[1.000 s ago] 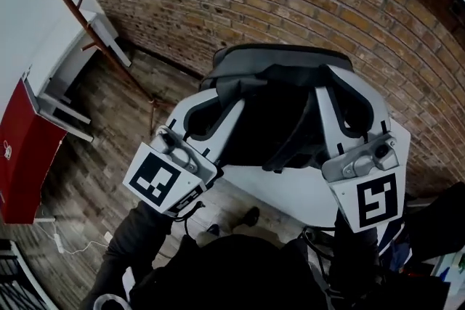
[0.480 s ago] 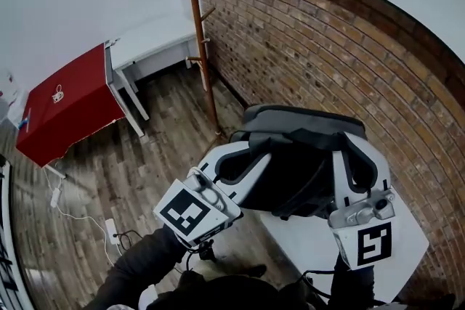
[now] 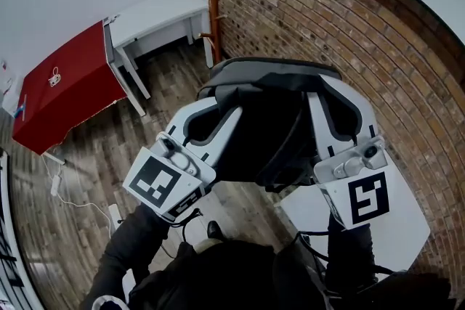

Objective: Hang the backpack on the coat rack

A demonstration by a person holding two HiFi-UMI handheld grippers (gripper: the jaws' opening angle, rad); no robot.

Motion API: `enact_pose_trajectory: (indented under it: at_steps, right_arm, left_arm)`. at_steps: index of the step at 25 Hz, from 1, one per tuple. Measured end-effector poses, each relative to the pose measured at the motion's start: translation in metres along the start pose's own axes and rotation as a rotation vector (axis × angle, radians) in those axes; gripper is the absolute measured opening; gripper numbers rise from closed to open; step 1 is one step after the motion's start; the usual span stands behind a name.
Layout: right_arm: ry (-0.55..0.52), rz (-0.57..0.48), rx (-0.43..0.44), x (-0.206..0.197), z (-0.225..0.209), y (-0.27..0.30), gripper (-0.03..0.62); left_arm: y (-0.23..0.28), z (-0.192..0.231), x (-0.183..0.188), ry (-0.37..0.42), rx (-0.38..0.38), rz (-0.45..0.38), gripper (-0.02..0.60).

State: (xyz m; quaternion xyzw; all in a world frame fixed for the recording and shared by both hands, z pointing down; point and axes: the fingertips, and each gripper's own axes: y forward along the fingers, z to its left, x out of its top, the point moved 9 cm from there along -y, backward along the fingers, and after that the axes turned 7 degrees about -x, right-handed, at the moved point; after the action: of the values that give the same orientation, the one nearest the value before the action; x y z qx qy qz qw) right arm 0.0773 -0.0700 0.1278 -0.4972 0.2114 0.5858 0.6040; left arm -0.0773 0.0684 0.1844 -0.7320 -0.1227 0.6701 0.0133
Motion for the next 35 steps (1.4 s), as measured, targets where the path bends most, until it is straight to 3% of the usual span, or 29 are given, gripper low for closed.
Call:
enact_pose_trajectory:
  at_steps: [4,8,16,22,35]
  right_arm:
    - [0.017,-0.001,0.021,-0.005,0.027,0.038,0.018]
    - [0.047,-0.010,0.046,-0.014,0.050,0.077,0.018]
    - [0.109,0.045,0.043,-0.030,0.085,0.125,0.018]
    - [0.088,0.033,0.052,-0.034,0.090,0.149,0.018]
    - [0.076,0.008,0.047,-0.058,0.075,0.251,0.018]
  left_arm:
    - [-0.025,0.043,-0.002,0.038,0.021,-0.026,0.043]
    - [-0.044,0.081,-0.004,0.051,0.052,0.001,0.043]
    - [-0.067,0.137,-0.014,0.025,0.066,0.042,0.043]
    - [-0.067,0.159,-0.015,0.036,0.071,-0.019,0.043]
    - [-0.039,0.260,-0.009,0.086,0.063,-0.020,0.043]
